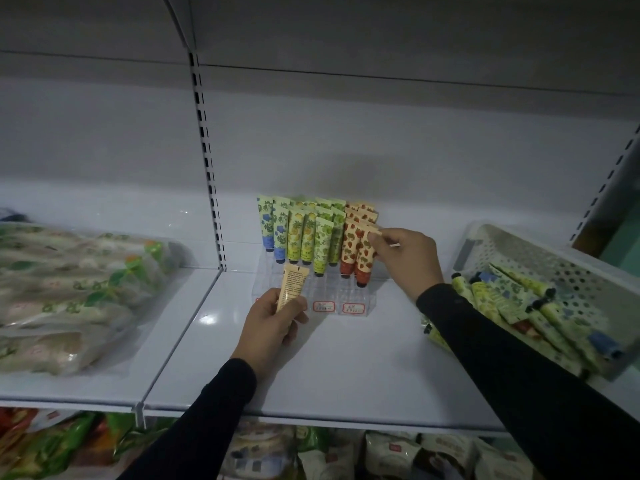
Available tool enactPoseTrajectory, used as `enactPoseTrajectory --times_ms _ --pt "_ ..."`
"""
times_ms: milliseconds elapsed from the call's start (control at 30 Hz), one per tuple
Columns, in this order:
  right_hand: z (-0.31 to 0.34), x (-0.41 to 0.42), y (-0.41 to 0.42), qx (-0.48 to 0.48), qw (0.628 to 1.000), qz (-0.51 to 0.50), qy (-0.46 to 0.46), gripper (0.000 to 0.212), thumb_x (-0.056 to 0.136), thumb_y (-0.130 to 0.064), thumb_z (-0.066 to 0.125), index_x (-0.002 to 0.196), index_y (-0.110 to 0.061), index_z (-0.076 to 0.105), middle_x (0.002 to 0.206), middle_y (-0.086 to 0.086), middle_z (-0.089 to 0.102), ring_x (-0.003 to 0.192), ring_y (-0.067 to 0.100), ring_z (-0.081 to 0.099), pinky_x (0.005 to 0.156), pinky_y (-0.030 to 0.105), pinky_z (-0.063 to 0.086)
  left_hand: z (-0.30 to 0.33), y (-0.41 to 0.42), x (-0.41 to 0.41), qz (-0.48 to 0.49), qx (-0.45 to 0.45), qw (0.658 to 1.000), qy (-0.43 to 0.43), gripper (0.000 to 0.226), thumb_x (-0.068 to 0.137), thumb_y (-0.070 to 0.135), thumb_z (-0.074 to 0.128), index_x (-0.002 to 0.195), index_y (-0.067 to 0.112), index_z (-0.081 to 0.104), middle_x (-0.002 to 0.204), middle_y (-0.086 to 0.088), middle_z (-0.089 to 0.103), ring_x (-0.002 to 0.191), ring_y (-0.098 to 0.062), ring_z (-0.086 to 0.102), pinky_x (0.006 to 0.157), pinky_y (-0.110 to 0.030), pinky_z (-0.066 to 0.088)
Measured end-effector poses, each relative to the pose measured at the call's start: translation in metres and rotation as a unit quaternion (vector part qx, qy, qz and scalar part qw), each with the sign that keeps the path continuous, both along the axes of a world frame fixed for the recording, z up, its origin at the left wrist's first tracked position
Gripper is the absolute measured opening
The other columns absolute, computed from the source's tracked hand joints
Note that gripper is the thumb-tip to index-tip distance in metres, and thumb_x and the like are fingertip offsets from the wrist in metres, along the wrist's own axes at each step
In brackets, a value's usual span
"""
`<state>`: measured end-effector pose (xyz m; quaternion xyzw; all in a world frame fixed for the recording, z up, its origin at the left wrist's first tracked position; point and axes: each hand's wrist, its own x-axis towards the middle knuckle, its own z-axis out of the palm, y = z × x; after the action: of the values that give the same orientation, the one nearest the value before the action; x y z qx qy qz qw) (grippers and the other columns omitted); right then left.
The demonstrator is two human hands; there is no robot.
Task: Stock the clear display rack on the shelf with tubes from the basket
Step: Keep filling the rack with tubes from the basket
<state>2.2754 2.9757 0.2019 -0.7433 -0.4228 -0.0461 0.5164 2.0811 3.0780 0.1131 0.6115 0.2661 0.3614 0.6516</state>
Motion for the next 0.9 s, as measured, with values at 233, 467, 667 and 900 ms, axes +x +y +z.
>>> enactPoseTrajectory --times_ms 233,467,667,900 --pt "-0.005 0.0 -0.003 0.01 0.999 -0.005 -0.049 0.03 0.094 -0.029 0.062 0.095 -0.003 0.075 0.087 0.013 0.073 0.082 0.023 0.068 0.081 0.045 0.055 0.0 0.001 0.0 -0.002 -0.005 1.0 0.003 0.021 0.094 0.016 0.06 0.1 -0.004 0.058 0.071 -0.01 0.062 0.053 -0.018 0.042 0.046 -0.027 0.035" --pt "-0.013 0.005 -0.002 -0.022 0.996 -0.01 -0.08 0.038 0.095 -0.033 0.058 0.087 0.002 0.071 0.081 0.019 0.07 0.078 0.028 0.065 0.077 0.045 0.053 0.0 0.0 0.0 -0.001 -0.01 1.0 0.0 0.021 0.094 0.016 0.06 0.099 -0.005 0.058 0.071 -0.011 0.062 0.054 -0.021 0.042 0.045 -0.026 0.035" --pt "-0.006 0.003 0.002 -0.045 0.994 -0.026 -0.093 0.034 0.097 -0.03 0.056 0.087 -0.005 0.075 0.081 0.007 0.073 0.077 0.021 0.065 0.076 0.033 0.052 0.001 -0.001 0.0 -0.004 -0.01 1.0 0.002 0.019 0.094 0.016 0.06 0.1 -0.002 0.06 0.072 -0.01 0.062 0.054 -0.017 0.043 0.045 -0.023 0.035" --pt "-0.005 0.007 0.004 -0.039 0.991 -0.05 -0.116 0.042 0.095 -0.023 0.056 0.058 -0.002 0.058 0.057 0.014 0.059 0.056 0.024 0.049 0.051 0.016 0.03 0.0 -0.001 0.0 -0.004 -0.012 1.0 -0.002 0.016 0.094 0.016 0.06 0.096 0.0 0.06 0.072 -0.01 0.062 0.055 -0.017 0.042 0.045 -0.023 0.035"
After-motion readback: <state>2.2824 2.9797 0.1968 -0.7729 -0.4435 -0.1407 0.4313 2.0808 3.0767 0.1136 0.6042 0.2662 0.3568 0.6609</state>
